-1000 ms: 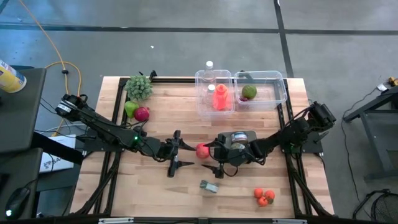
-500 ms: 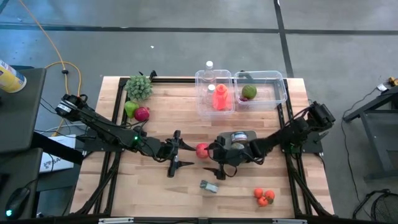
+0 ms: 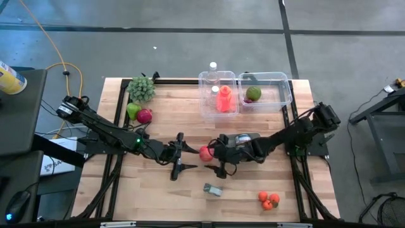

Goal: Pick & Place Food Item
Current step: Put the red apple into the right transparent bin

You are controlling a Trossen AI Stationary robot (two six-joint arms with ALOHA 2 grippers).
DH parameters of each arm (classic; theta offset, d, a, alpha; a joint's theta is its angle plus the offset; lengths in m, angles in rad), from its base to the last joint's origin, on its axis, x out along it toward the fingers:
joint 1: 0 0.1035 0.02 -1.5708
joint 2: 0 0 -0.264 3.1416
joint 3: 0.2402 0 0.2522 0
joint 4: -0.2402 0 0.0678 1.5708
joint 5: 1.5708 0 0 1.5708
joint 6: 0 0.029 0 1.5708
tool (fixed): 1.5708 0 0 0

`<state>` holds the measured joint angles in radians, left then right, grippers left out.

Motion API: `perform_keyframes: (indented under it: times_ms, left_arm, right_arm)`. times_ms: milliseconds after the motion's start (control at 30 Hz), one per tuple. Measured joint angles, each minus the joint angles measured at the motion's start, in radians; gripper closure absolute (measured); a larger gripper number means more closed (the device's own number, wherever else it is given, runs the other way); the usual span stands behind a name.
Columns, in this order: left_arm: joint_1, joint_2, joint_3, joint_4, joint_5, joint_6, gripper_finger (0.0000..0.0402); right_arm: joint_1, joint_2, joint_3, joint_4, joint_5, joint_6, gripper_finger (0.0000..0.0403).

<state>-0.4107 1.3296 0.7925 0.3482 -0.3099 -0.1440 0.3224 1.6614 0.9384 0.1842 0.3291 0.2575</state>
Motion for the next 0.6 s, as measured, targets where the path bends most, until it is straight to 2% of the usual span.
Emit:
perform_keyframes:
  times_ms: [133,233,333,600]
  left_arm:
    - [0.0,0.0,0.0,0.001,0.0,-0.112,0.0151]
    - [0.0,0.0,0.0,0.001,0.0,-0.135,0.0151]
    - [-0.007,0.0,0.0,0.0,-0.001,-0.134,0.0151]
    - [-0.019,0.0,0.0,0.0,-0.001,-0.134,0.0151]
  right_arm:
    - [-0.059,0.0,0.108,-0.227,-0.093,-0.002,0.0009]
    - [-0.099,0.011,0.139,-0.286,-0.146,-0.025,0.0009]
    - [-0.127,0.039,0.14,-0.26,-0.189,-0.043,0.0009]
    - [-0.137,0.118,0.137,-0.214,-0.194,-0.134,0.0009]
